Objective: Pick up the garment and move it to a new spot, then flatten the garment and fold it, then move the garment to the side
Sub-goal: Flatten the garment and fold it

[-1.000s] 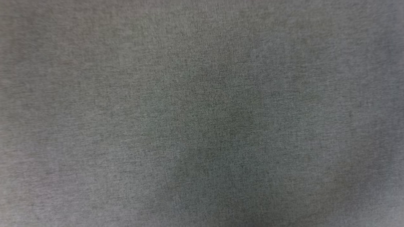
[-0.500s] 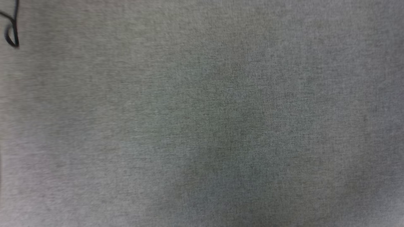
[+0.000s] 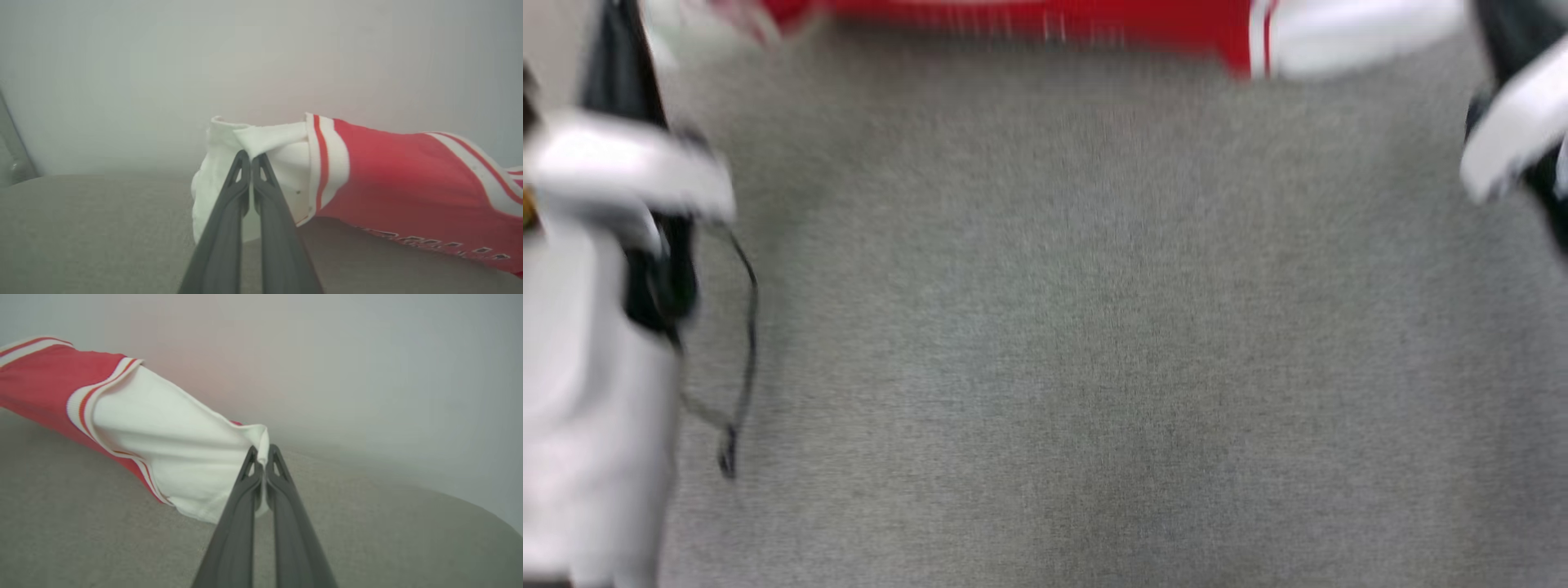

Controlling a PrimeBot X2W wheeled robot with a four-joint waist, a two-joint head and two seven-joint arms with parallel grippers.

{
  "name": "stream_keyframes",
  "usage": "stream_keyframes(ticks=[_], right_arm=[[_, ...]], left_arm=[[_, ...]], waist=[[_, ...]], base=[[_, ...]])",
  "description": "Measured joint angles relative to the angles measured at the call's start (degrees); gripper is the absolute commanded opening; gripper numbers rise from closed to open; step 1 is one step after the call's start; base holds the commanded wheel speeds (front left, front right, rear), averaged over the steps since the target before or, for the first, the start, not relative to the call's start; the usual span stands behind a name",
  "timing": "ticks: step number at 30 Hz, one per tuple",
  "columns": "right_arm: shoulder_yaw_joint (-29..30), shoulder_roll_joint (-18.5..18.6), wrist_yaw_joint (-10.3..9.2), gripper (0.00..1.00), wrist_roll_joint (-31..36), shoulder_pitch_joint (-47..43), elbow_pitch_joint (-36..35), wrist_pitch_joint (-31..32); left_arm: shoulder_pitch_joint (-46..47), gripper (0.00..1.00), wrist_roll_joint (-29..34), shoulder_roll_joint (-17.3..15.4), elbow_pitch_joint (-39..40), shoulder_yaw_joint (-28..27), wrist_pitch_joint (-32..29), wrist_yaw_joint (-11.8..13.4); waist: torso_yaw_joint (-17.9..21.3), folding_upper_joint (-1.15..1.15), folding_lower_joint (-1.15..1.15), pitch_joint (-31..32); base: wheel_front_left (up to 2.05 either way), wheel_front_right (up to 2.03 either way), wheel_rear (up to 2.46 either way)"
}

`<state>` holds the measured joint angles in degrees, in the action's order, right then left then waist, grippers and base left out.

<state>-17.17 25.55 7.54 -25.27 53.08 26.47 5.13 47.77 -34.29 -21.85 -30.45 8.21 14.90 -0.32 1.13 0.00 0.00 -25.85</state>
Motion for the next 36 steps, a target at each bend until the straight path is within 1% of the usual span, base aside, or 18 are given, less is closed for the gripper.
stream_keyframes(ticks=[4,8,13,15,18,21,25,29,30,31,32,33,36], right_arm=[[3.3,0.0,0.01,0.00,-1.1,-11.8,-4.7,0.7],[7.9,-1.2,0.01,0.00,-1.3,-23.1,-8.6,1.4],[14.4,-5.2,0.03,0.00,-0.8,-37.0,-13.3,2.5],[17.2,-7.4,0.02,0.00,-0.7,-42.2,-14.9,3.0],[19.8,-10.8,0.02,0.00,-0.4,-49.6,-17.3,4.8],[21.4,-12.7,0.01,0.00,1.0,-55.6,-19.3,6.7],[23.5,-15.5,0.01,0.00,3.0,-62.5,-21.3,8.5],[24.2,-16.7,0.01,0.00,5.2,-67.1,-23.1,10.9],[24.4,-17.0,0.01,0.03,5.3,-67.6,-23.6,11.7],[24.6,-17.3,0.01,0.38,5.4,-68.0,-24.0,12.3],[24.7,-17.2,0.01,0.84,5.8,-68.4,-24.6,13.2],[24.7,-17.2,0.00,1.00,5.7,-68.3,-25.1,13.8],[24.1,-16.3,-0.01,1.00,4.9,-66.9,-27.6,15.8]], left_arm=[[-12.5,0.00,0.2,1.3,7.4,-2.3,0.0,1.8],[-24.6,0.00,-0.8,3.3,13.1,-2.9,0.0,3.6],[-37.1,0.00,-0.9,4.0,18.4,-2.9,-0.6,6.5],[-41.8,0.00,-0.7,4.5,19.6,-2.4,-1.2,7.5],[-48.0,0.00,-0.6,5.0,20.6,-1.2,-2.3,8.9],[-53.2,0.00,-0.1,5.9,21.3,0.3,-3.0,10.0],[-57.4,0.00,-0.3,6.2,21.0,0.9,-3.2,10.0],[-59.7,0.00,-0.6,6.6,20.7,1.6,-3.0,9.9],[-60.1,0.00,-0.6,6.6,20.7,1.7,-2.9,9.9],[-60.2,0.00,-0.6,6.7,20.7,1.9,-2.8,9.9],[-60.3,0.00,-0.6,6.9,20.8,2.1,-2.6,9.8],[-60.3,0.00,-0.5,7.1,20.8,2.4,-2.6,9.7],[-60.0,0.00,-0.2,7.7,20.9,3.2,-2.5,9.4]], waist=[[-0.6,0.00,0.00,4.5],[-1.3,0.00,-0.01,8.5],[-2.2,0.00,-0.01,12.7],[-2.5,0.00,-0.02,14.0],[-3.0,0.00,-0.02,16.0],[-3.3,0.00,-0.02,17.4],[-3.7,0.00,-0.02,18.7],[-4.0,0.00,-0.01,19.4],[-4.1,0.00,-0.01,19.7],[-4.3,0.00,-0.02,19.8],[-4.5,0.00,-0.01,20.0],[-4.7,0.00,-0.01,20.2],[-5.3,0.00,-0.01,20.6]], base=[[0.00,0.00,0.00],[0.00,0.00,0.00],[0.00,0.00,0.00],[0.00,0.00,0.00],[0.00,0.00,0.00],[0.00,0.00,0.00],[0.00,0.00,0.00],[0.00,0.00,0.00],[0.00,0.00,0.00],[0.00,0.00,0.00],[0.00,0.00,0.00],[0.00,0.00,0.00],[0.00,0.00,0.00]])
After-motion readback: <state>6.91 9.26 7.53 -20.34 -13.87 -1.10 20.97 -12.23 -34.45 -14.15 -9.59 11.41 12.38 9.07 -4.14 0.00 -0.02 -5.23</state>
